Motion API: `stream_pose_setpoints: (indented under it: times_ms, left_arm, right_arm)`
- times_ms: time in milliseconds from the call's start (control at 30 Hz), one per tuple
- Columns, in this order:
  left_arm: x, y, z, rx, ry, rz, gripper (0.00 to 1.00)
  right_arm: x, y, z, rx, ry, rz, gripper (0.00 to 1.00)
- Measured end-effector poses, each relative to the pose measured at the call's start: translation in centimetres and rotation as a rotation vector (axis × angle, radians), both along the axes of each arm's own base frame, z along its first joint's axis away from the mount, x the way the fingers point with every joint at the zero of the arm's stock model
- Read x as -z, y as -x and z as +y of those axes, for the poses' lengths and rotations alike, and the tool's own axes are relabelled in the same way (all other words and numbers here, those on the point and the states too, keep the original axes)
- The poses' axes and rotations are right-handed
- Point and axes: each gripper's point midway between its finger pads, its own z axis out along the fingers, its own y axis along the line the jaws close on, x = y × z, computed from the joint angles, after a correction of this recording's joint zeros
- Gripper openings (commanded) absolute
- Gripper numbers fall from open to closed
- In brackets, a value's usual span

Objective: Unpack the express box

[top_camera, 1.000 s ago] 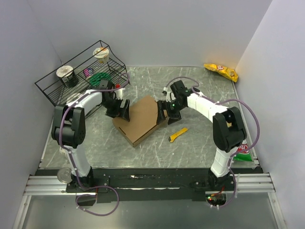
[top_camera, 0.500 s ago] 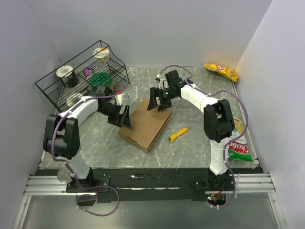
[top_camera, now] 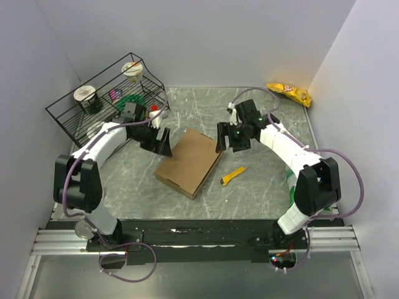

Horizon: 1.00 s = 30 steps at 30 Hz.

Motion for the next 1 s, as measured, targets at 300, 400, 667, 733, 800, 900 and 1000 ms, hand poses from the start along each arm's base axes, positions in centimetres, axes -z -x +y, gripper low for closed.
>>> stream_pose_setpoints:
  times_ms: [300, 400, 667, 733, 800, 900, 1000]
  left_arm:
    - [2.9, -2.1, -2.9, -0.009, -0.054, 0.031, 0.96]
    - [4.1, -2.3, -4.0, -0.006, -0.095, 0.035, 0.97]
    - [6.0, -2.3, -3.5, -0.045, -0.162, 0.067, 0.97]
    - [6.2, -2.3, -3.4, -0.057, -0.160, 0.078, 0.96]
    - [6.3, -2.3, -3.4, -0.062, -0.158, 0.081, 0.97]
    - [6.3, -2.3, -3.5, -0.064, -0.158, 0.083, 0.97]
    - [6.3, -2.3, -3.5, -0.065, -0.158, 0.083, 0.96]
  right_arm:
    - [4.7, 1.5, -0.5, -0.010, 0.043, 0.119, 0.83]
    - [5.5, 1.6, -0.5, -0.015, 0.051, 0.135, 0.83]
    - [5.8, 1.6, -0.2, -0.020, 0.034, 0.139, 0.82]
    - [6.1, 1.5, -0.1, -0.020, 0.035, 0.146, 0.82]
    - [6.6, 1.5, -0.1, -0.019, 0.041, 0.157, 0.82]
    - [7.5, 1.4, -0.1, -0.019, 0.049, 0.176, 0.82]
    - [8.0, 1.4, -0.1, -0.019, 0.054, 0.190, 0.82]
